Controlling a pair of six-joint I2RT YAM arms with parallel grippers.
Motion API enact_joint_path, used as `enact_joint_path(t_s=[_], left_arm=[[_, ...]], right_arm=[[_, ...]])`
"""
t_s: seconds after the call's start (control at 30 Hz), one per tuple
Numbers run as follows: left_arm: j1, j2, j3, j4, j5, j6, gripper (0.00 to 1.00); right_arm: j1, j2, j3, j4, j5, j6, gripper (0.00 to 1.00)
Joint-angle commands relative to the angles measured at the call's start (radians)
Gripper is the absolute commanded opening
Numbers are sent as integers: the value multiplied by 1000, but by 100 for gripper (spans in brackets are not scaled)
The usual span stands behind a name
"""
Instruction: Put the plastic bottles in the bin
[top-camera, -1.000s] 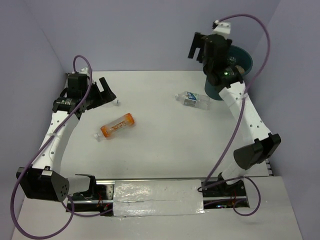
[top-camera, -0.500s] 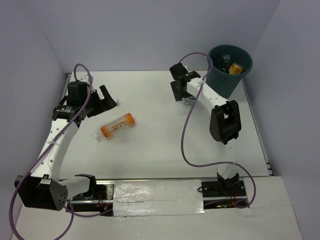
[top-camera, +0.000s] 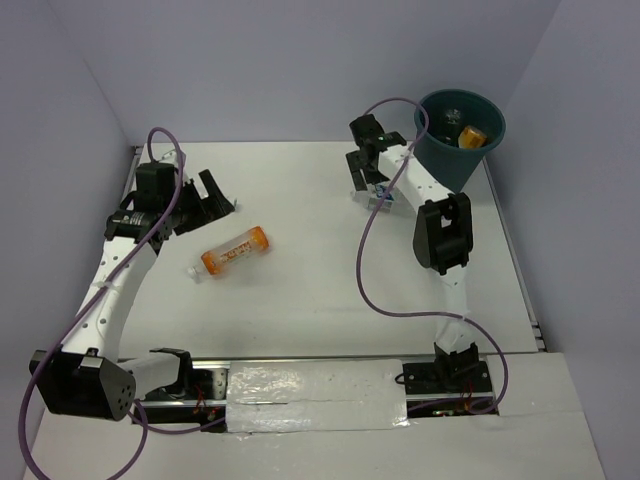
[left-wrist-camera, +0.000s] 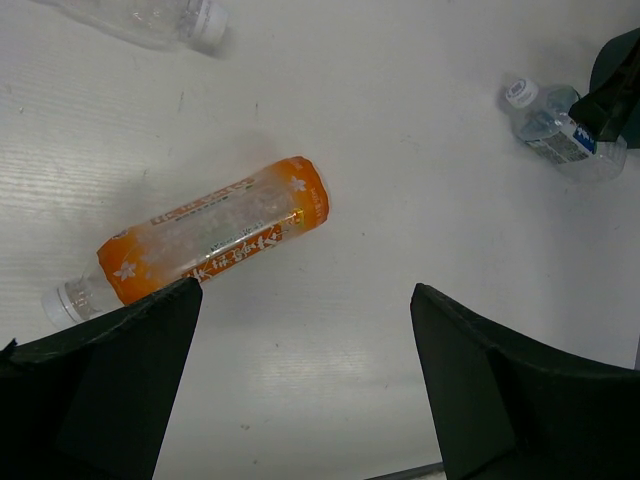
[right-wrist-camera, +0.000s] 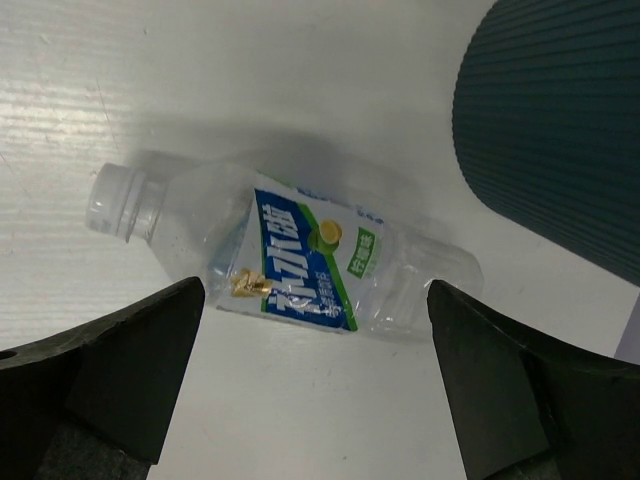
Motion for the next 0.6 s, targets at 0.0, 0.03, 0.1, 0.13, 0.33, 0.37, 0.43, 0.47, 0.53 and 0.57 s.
enact_joint_path(t_s=[0.0,0.03,0.1,0.13,0.33,0.37,0.43,0.47,0.53,0.57], left_arm=[[4,4,-1,43,12,3,99],[4,4,-1,46,11,4,99],[4,3,-1,49,3,6,99],[4,4,-1,49,0,7,100],[4,27,9,46,5,9,99],[2,29,12,43,5,9,99],[4,26,11,44,2,9,99],[4,24,6,50,3,8,99],[4,15,2,55,8,4,99],[4,13,2,56,9,4,99]], right_arm=[[-4,23,75,6,-66,-30,100],[-7,23,66,14,-73,-34,100],[-4,20,35,38,-101,-26,100],[-4,17,23,46,-113,-23,100],[-7,-1,-52,90,-210,46,100],[-6,-7,-76,107,-221,51,100],[2,-15,-90,110,-198,58,100],[5,-17,-100,106,-198,57,100],[7,-26,-127,107,-225,62,100],[8,-32,-141,118,-233,63,100]])
